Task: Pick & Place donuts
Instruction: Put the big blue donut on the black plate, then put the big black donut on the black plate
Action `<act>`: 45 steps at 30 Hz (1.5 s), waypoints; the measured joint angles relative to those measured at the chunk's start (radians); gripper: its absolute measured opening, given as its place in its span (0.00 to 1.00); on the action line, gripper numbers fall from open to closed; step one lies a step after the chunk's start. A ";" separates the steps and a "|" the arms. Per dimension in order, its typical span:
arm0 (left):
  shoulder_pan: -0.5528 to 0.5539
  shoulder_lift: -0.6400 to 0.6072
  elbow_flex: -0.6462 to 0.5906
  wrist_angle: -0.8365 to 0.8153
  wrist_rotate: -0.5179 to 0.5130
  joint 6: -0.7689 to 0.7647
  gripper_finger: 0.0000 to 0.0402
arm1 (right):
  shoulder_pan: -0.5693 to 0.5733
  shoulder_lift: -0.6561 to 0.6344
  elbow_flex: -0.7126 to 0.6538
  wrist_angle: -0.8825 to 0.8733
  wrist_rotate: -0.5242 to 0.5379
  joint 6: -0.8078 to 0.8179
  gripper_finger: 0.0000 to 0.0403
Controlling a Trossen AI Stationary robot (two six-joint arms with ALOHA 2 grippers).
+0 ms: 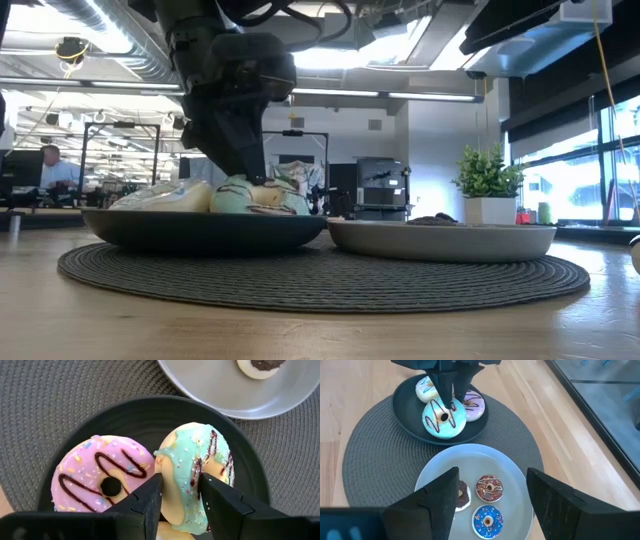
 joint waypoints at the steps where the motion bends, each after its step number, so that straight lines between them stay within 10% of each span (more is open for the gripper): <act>1: 0.000 0.000 0.000 0.002 0.003 0.006 0.32 | 0.000 0.000 0.000 0.000 0.000 -0.001 0.58; 24: 0.007 -0.079 0.000 0.006 -0.036 0.024 0.67 | 0.000 0.000 0.000 -0.017 -0.006 0.005 0.58; 31: -0.012 -0.116 0.000 0.057 -0.161 0.085 0.67 | 0.011 0.014 -0.016 0.008 -0.353 0.036 0.58; 45: -0.103 -0.134 -0.001 0.114 -0.295 0.167 0.67 | 0.059 0.091 -0.198 0.030 -0.556 0.380 0.58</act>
